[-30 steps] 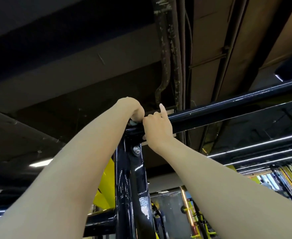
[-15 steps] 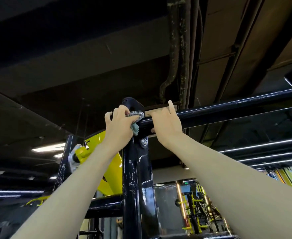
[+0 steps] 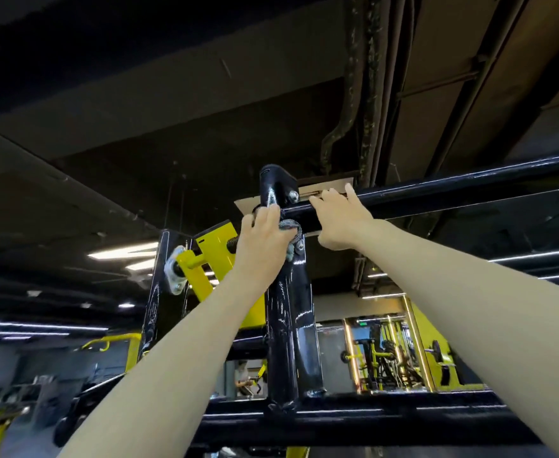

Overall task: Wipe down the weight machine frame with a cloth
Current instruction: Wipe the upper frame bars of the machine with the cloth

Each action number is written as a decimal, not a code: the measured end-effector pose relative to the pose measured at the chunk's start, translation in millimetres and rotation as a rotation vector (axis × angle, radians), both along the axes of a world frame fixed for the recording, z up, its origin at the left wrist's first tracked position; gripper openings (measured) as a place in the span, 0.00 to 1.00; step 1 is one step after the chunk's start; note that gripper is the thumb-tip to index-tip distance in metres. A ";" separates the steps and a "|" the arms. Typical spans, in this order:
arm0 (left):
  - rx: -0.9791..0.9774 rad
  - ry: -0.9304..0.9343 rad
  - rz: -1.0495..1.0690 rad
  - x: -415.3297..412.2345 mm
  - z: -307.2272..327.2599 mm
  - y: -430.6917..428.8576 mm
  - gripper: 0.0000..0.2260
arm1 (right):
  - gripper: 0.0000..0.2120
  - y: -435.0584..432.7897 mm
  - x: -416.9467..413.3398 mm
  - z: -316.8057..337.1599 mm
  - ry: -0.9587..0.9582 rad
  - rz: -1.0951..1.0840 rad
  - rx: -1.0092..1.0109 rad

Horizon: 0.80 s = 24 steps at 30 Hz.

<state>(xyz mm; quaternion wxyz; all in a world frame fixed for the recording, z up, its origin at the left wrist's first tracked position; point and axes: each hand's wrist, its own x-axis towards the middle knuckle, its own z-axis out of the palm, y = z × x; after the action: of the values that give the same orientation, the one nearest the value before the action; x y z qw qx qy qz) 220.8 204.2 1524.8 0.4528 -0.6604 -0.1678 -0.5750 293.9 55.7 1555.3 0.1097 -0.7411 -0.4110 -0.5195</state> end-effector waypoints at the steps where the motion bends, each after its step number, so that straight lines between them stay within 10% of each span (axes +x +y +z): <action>1: -0.061 0.063 0.030 -2.4 6.9 -8.6 0.14 | 0.31 -2.9 -2.0 -7.0 0.023 0.026 0.007; 7: -0.602 0.394 -0.121 -14.4 39.0 -59.3 0.15 | 0.25 -26.6 -17.3 -55.0 0.416 0.445 0.084; 14: -1.529 0.268 -1.344 -71.4 -95.2 -74.9 0.16 | 0.27 -45.5 -36.0 -137.2 1.159 0.997 0.194; 24: -1.655 0.292 -1.428 -174.6 -168.7 -55.7 0.19 | 0.07 -8.4 -96.7 -174.6 1.701 1.270 0.238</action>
<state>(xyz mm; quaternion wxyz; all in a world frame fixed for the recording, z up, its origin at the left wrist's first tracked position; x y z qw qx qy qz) 46.2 148.5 1356.1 -0.5503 -0.7663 -0.0257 -0.3306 197.1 47.3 1380.7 0.6826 -0.4946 -0.4569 0.2839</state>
